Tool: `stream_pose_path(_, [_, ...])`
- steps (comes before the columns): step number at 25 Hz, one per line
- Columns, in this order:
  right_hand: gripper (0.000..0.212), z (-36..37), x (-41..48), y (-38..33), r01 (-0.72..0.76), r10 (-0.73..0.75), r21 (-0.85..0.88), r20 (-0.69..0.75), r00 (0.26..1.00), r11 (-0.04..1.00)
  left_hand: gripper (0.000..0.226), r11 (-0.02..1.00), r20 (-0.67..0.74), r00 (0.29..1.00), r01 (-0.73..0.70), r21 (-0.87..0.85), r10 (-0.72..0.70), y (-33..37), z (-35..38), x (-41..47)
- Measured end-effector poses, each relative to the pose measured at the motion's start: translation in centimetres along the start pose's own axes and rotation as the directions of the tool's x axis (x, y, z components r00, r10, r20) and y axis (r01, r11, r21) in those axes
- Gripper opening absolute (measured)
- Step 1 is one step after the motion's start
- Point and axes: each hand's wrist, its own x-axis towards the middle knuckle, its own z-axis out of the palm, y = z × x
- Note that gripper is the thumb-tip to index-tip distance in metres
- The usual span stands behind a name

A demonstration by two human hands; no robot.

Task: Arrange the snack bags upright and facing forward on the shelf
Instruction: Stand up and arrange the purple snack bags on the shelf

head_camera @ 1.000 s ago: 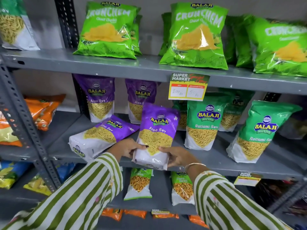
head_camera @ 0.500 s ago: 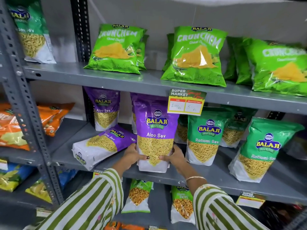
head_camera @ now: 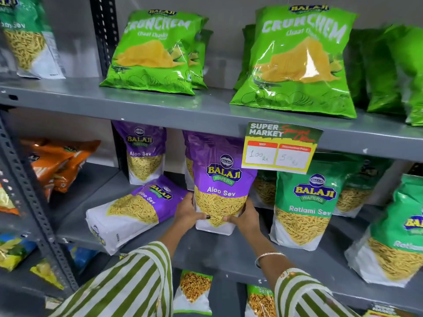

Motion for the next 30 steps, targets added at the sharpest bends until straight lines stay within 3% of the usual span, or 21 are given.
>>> stream_pose_path(7, [0.072, 0.8, 0.5, 1.5, -0.051, 0.051, 0.0, 0.036, 0.998, 0.999, 0.055, 0.998, 0.007, 0.999, 0.046, -0.034, -0.046, -1.9, 1.3, 1.1])
stream_pose_path(12, [0.074, 1.0, 0.1, 0.0, -0.187, 0.193, -0.104, 0.046, 0.98, 0.977, 0.079, 0.992, 0.171, 0.985, -0.033, 0.126, 0.011, -1.5, -1.9, 0.2])
stream_pose_path(14, [0.055, 1.1, -0.5, -0.7, -0.359, 0.385, -0.171, 0.149, 0.911, 0.917, 0.067, 0.963, 0.117, 0.99, -0.104, 0.25, 0.076, -1.6, -5.4, 0.3])
stream_pose_path(16, [0.029, 1.8, -1.8, -2.0, -0.528, 0.603, -0.296, 0.308, 0.736, 0.796, 0.052, 0.934, 0.016, 0.996, -0.087, 0.346, 0.086, -2.0, -10.0, 0.8])
stream_pose_path(18, [0.039, 4.0, -2.4, -3.0, -0.574, 0.675, -0.356, 0.41, 0.613, 0.737, 0.045, 0.943, -0.06, 0.997, 0.06, 0.328, -0.042, -3.2, -14.6, 1.5])
stream_pose_path(20, [0.039, 7.7, -2.9, -4.3, -0.581, 0.618, -0.247, 0.482, 0.621, 0.776, 0.044, 0.903, -0.117, 0.971, 0.237, 0.357, -0.208, -5.1, -18.6, 1.9])
stream_pose_path(22, [0.044, 12.0, -3.5, -5.3, -0.616, 0.558, -0.089, 0.537, 0.632, 0.783, 0.05, 0.873, -0.105, 0.948, 0.319, 0.369, -0.301, -6.9, -21.0, 2.0])
stream_pose_path(25, [0.071, 17.6, -4.8, -6.5, -0.753, 0.544, 0.137, 0.61, 0.576, 0.644, 0.061, 0.896, -0.015, 0.926, 0.37, 0.244, -0.378, -8.8, -22.4, 2.0])
stream_pose_path(30, [0.043, 21.9, -6.2, -7.6, -0.811, 0.527, 0.246, 0.654, 0.543, 0.531, 0.059, 0.89, 0.124, 0.889, 0.416, 0.185, -0.442, -9.2, -22.6, 2.0])
